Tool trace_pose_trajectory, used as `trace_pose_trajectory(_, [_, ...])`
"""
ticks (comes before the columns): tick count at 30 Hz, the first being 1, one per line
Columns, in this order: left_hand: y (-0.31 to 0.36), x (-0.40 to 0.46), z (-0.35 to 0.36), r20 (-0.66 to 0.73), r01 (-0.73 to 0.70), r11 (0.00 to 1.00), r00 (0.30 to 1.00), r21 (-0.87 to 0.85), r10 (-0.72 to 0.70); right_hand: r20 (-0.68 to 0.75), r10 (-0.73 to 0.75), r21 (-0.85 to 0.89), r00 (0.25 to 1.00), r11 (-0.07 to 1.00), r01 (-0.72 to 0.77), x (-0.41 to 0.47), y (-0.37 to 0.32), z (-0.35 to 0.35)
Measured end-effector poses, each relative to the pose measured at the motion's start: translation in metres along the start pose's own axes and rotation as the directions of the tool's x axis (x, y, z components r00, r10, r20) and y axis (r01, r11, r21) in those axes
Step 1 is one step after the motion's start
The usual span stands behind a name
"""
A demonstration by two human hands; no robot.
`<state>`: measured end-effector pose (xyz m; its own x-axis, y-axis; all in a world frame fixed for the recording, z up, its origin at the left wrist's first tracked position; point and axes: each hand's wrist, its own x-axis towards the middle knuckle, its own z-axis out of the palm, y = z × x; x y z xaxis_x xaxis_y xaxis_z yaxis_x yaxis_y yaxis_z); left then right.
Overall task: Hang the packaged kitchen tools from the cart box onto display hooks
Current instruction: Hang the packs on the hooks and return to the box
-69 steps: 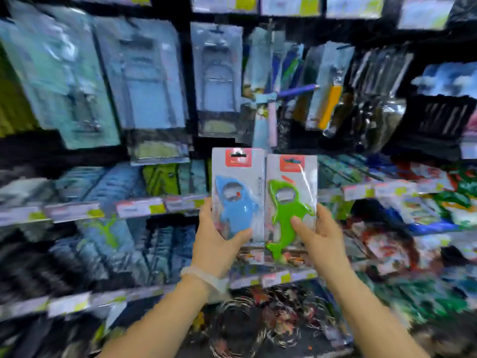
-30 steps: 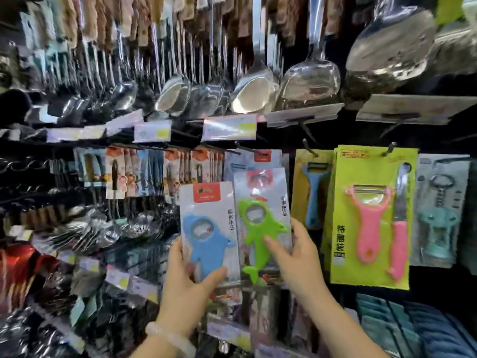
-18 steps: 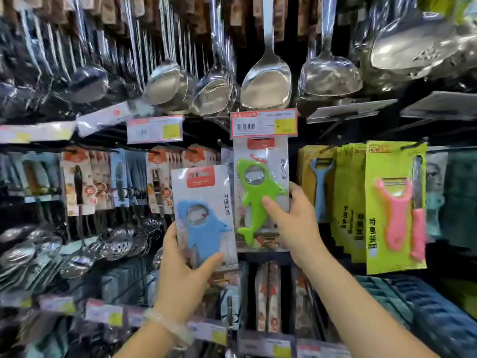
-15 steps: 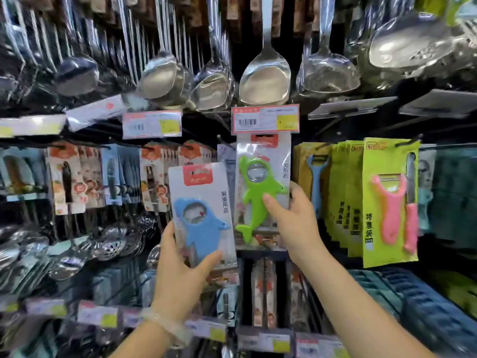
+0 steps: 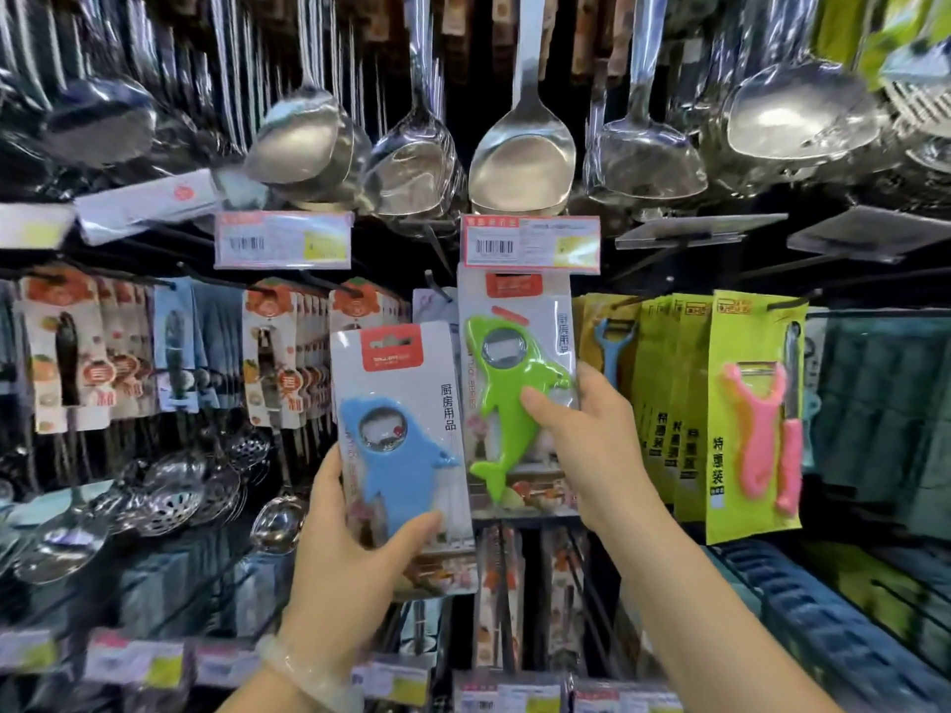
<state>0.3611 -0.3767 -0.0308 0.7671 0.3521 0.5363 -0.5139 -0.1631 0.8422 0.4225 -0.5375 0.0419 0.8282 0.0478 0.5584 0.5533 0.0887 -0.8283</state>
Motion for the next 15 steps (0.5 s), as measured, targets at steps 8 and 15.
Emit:
trace_pose_trajectory(8, [0.0002, 0.0036, -0.0012, 0.045, 0.025, 0.999, 0.999, -0.034, -0.023, 0.004, 0.047, 0.146, 0.999, 0.988, -0.047, -0.0021, 0.0051, -0.0032])
trace_pose_trajectory(15, [0.0008, 0.0034, -0.0014, 0.061, 0.022, 0.999, 0.998, -0.045, -0.019, 0.02, 0.037, 0.113, 0.999, 0.993, -0.039, -0.0022, 0.0087, -0.0074])
